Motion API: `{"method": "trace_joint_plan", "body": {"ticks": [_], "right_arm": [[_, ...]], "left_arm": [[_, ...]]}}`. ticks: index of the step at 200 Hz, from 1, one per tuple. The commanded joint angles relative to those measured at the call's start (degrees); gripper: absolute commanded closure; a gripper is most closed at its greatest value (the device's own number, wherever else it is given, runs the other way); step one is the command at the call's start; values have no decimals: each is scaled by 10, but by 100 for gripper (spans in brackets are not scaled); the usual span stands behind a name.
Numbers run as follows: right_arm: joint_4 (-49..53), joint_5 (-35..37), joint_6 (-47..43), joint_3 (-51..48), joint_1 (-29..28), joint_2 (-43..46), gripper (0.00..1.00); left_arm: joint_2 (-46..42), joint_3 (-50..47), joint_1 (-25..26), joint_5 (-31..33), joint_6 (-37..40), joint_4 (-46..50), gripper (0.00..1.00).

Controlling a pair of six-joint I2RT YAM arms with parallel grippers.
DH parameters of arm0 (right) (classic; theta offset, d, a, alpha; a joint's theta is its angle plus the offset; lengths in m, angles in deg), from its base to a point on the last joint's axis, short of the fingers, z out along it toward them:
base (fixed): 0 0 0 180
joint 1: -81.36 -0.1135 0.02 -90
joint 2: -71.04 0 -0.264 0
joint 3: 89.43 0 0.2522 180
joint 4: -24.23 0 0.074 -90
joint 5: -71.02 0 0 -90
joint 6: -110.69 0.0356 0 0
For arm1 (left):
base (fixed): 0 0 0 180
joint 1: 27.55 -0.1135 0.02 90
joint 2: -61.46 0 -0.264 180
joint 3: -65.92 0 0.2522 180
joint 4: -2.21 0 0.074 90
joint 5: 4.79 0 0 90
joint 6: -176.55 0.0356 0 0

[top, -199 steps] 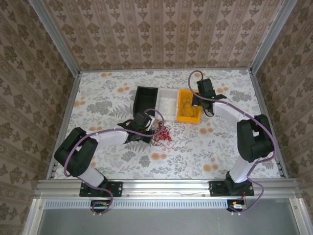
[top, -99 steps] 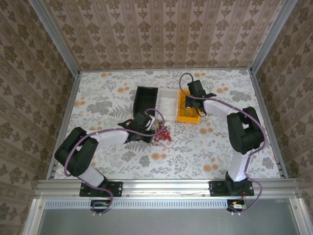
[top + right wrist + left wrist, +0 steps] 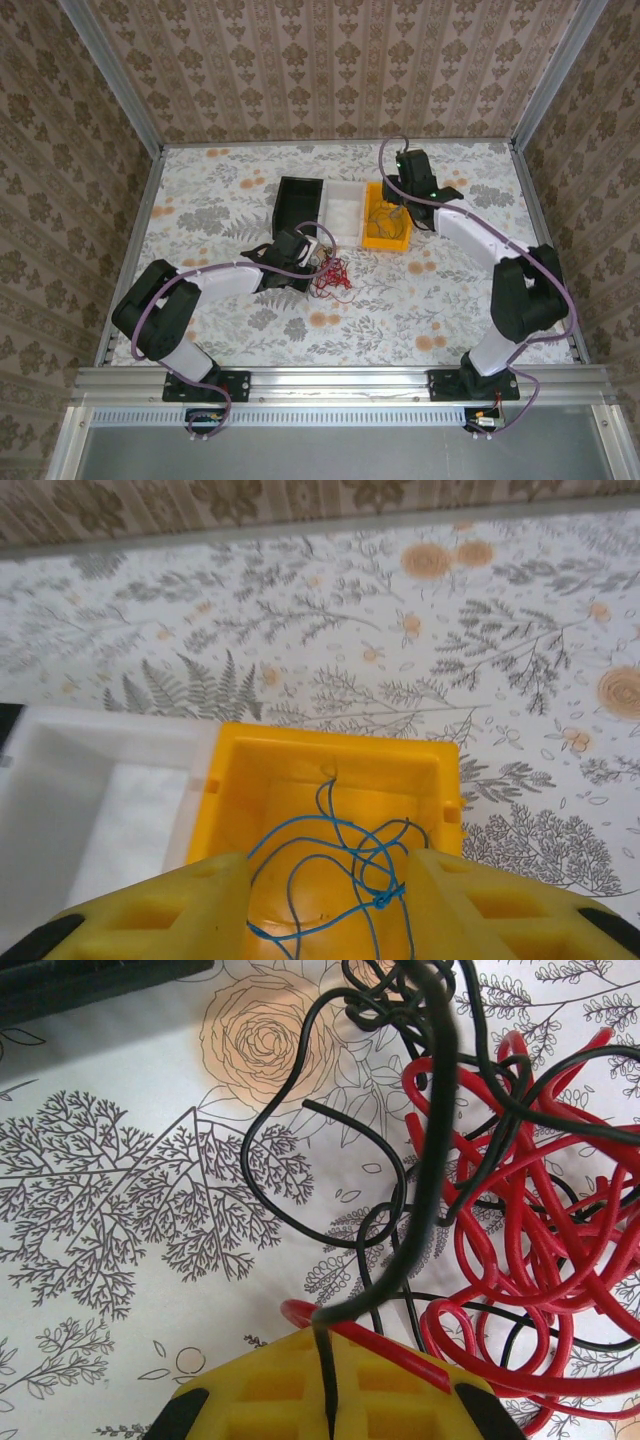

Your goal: Untangle the cables

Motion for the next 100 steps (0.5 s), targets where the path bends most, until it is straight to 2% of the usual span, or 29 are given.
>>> {"method": "trace_joint_plan", "body": {"ticks": [1,25,39,63,100], "right_arm": [[-14,-45,-8,-34,-5,38,55],[-39,-162,-21,-68,-32,56,56],[-48,-207,-33,-87,-62,56,56],[-52,-249,-42,-101,-112,35,56],[-44,-274,-48,-73,-157,-17,56]], "left_arm": [[-8,5,-2,-16,10,-4,100],[-23,-5,-2,-33,17,-21,100],[-32,-11,-2,-42,21,-28,100],[-50,-12,-2,-32,24,-17,80],[-118,-35,-12,44,14,-7,53]]}}
